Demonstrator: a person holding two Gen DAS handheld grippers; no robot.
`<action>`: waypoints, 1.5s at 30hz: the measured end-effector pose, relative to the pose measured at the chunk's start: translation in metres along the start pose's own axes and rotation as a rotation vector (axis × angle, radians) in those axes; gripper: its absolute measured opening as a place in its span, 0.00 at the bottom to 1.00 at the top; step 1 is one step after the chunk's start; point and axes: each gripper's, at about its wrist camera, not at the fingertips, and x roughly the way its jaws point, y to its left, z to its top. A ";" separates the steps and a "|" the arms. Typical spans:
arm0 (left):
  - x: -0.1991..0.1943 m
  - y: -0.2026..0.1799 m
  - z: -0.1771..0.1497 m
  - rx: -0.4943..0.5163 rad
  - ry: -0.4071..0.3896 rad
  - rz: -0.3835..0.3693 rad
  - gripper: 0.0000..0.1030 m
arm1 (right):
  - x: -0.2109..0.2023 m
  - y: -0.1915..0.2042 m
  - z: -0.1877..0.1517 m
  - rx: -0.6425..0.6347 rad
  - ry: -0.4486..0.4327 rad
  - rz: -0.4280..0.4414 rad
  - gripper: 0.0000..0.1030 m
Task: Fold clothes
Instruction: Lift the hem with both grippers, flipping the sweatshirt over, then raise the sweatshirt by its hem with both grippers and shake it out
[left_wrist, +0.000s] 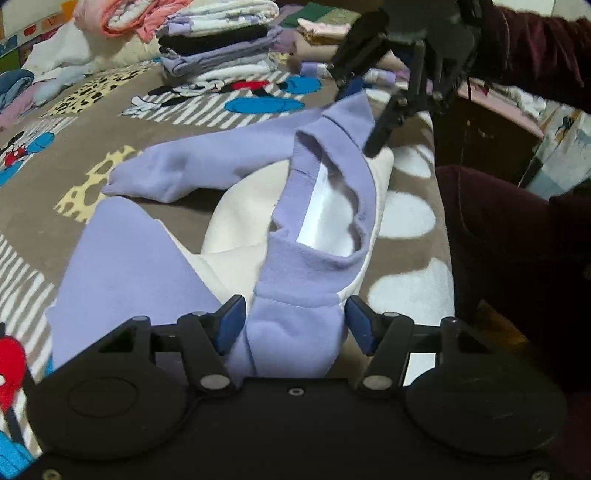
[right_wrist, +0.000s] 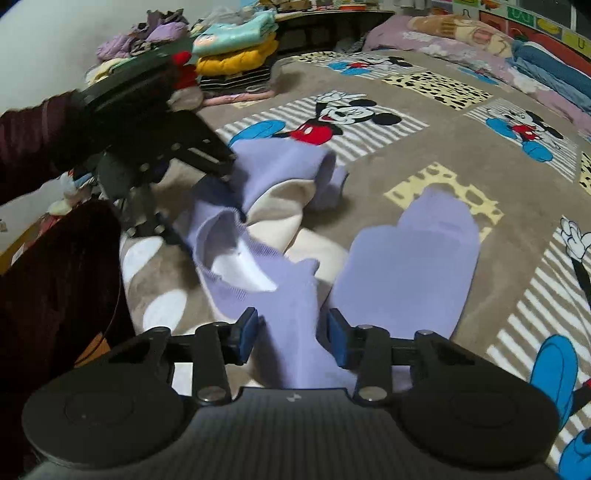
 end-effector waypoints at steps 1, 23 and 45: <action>-0.001 -0.005 -0.001 0.010 -0.006 0.007 0.57 | -0.002 0.002 -0.004 -0.002 -0.005 -0.012 0.40; -0.081 -0.060 0.040 0.027 -0.163 0.280 0.07 | -0.072 0.066 0.009 -0.203 -0.156 -0.251 0.04; -0.071 -0.108 0.010 0.131 -0.146 0.407 0.02 | -0.005 0.077 -0.013 -0.303 0.011 -0.238 0.20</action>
